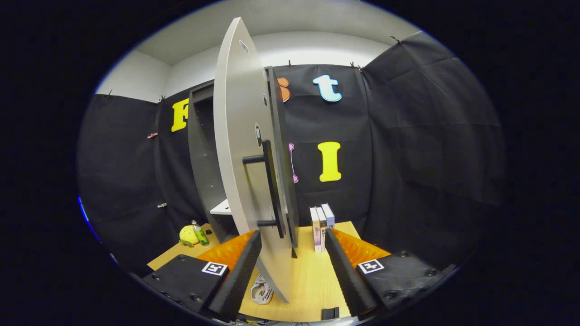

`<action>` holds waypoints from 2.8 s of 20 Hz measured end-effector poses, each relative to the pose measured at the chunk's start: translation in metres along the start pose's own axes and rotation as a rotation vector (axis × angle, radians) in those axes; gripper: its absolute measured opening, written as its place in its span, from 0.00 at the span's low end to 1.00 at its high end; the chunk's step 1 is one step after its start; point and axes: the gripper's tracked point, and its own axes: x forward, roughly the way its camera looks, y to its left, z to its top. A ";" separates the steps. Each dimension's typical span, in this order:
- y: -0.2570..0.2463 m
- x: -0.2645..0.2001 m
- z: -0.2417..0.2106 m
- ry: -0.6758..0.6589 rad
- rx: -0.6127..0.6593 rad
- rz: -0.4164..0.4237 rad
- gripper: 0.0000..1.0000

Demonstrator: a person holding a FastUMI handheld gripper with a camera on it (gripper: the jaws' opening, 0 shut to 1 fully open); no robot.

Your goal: Open the shoe cabinet door, grab the shoes and put them into the shoe cabinet, then close the shoe cabinet door.

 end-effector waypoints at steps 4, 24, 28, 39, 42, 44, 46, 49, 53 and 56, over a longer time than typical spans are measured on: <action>0.005 -0.025 -0.053 0.078 -0.036 0.015 0.99; 0.161 -0.008 -0.210 0.333 -0.085 0.210 0.99; 0.165 0.040 -0.257 0.427 -0.133 0.160 0.99; 0.150 0.134 -0.377 0.677 -0.142 -0.036 0.99; 0.130 0.146 -0.409 0.750 -0.121 -0.103 1.00; 0.120 0.162 -0.418 0.758 -0.145 -0.124 1.00; 0.112 0.178 -0.429 0.784 -0.167 -0.121 0.99; 0.113 0.194 -0.443 0.834 -0.170 -0.087 0.99; 0.116 0.218 -0.457 0.856 -0.210 -0.059 0.98; 0.110 0.229 -0.466 0.881 -0.252 -0.081 0.89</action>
